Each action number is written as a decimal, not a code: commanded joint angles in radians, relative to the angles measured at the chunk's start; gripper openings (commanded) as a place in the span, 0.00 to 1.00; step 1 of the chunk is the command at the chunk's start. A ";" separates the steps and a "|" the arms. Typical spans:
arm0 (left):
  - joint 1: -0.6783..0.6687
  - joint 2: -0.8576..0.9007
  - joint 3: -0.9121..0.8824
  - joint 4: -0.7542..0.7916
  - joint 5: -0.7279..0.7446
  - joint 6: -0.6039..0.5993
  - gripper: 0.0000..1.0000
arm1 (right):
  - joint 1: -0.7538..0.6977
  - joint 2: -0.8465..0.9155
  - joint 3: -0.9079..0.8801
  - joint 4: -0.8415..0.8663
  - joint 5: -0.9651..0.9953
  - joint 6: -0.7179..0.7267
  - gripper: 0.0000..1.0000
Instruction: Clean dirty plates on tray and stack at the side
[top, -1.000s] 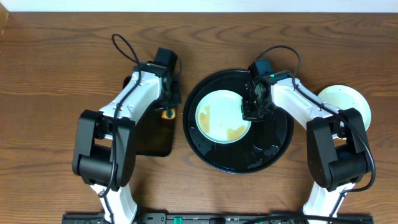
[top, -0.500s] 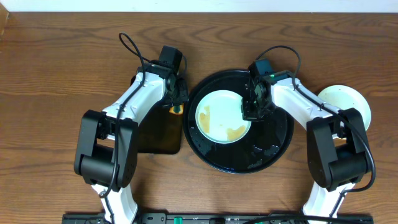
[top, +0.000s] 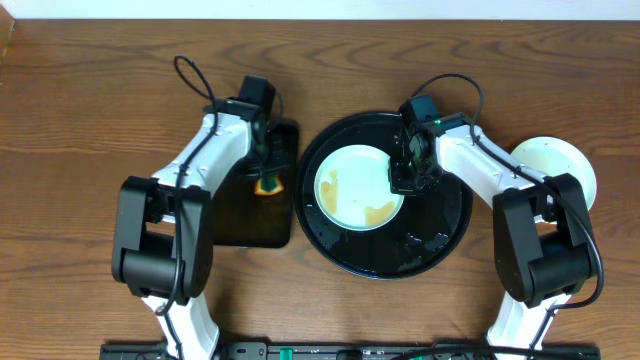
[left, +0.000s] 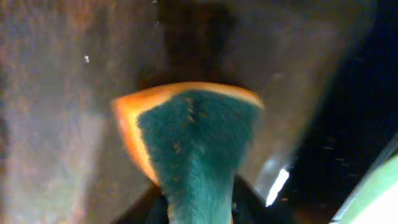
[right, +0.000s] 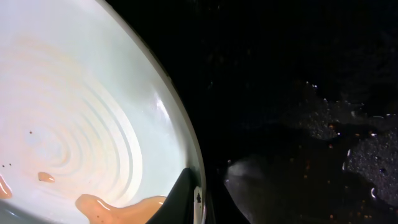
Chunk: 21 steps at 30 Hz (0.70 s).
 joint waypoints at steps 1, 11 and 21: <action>0.008 -0.005 -0.008 -0.021 -0.011 0.016 0.46 | 0.004 0.038 -0.033 -0.021 0.048 -0.016 0.04; 0.008 -0.092 -0.008 -0.058 -0.011 0.055 0.66 | 0.004 0.039 -0.033 -0.018 0.048 -0.016 0.11; 0.008 -0.194 -0.008 -0.165 -0.015 0.054 0.73 | 0.010 0.039 -0.055 0.005 0.034 -0.015 0.21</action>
